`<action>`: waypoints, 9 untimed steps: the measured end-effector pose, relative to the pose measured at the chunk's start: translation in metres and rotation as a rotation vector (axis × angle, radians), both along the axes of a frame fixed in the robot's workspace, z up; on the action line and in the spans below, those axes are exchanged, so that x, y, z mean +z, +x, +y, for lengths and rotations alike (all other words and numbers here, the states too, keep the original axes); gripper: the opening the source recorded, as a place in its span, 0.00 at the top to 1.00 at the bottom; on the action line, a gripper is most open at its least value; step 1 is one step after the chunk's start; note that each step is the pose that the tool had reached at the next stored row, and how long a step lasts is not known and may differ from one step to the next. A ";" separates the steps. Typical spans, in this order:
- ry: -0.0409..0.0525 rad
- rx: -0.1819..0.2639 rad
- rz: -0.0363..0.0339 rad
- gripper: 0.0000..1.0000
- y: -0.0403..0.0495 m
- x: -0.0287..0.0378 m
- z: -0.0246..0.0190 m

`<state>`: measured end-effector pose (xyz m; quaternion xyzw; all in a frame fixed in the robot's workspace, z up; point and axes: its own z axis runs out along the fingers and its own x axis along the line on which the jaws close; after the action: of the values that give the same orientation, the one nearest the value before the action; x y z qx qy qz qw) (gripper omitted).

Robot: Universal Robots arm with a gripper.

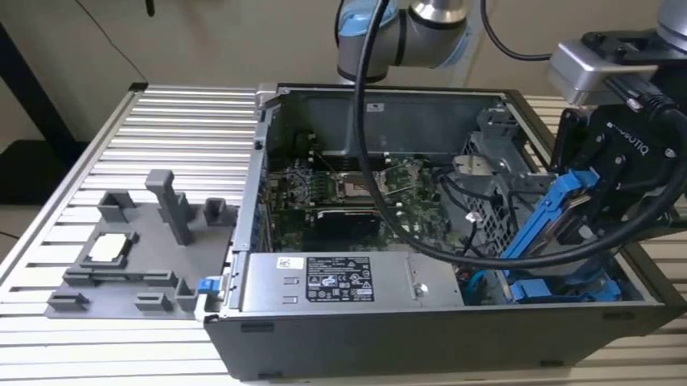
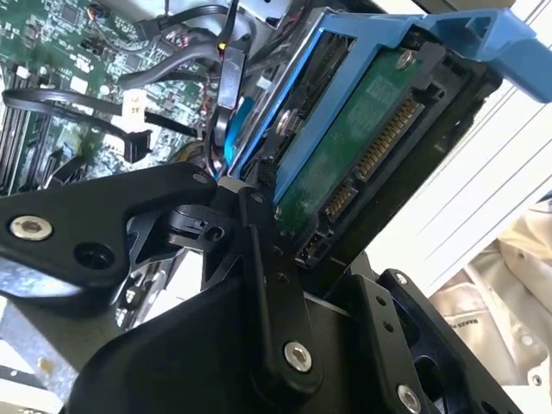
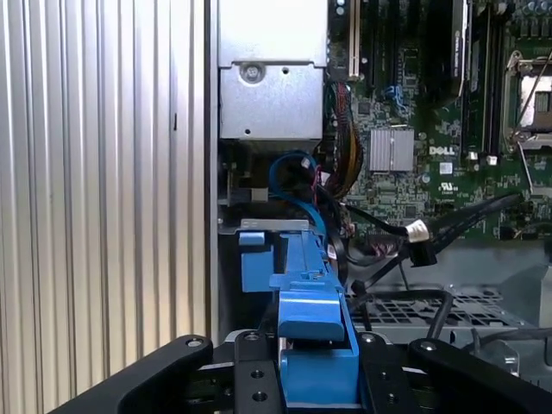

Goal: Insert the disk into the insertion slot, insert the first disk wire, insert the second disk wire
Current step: 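Insert the disk into the insertion slot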

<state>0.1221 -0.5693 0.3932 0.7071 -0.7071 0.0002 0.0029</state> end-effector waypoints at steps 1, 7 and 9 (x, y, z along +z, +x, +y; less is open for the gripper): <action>-0.0001 0.000 0.0000 0.67 0.0001 -0.0018 0.0000; 0.0000 0.000 0.0001 0.67 0.0005 -0.0128 0.0000; 0.0000 0.000 0.0000 0.67 0.0005 -0.0163 0.0000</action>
<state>0.1227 -0.5693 0.3769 0.7072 -0.7070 0.0001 0.0029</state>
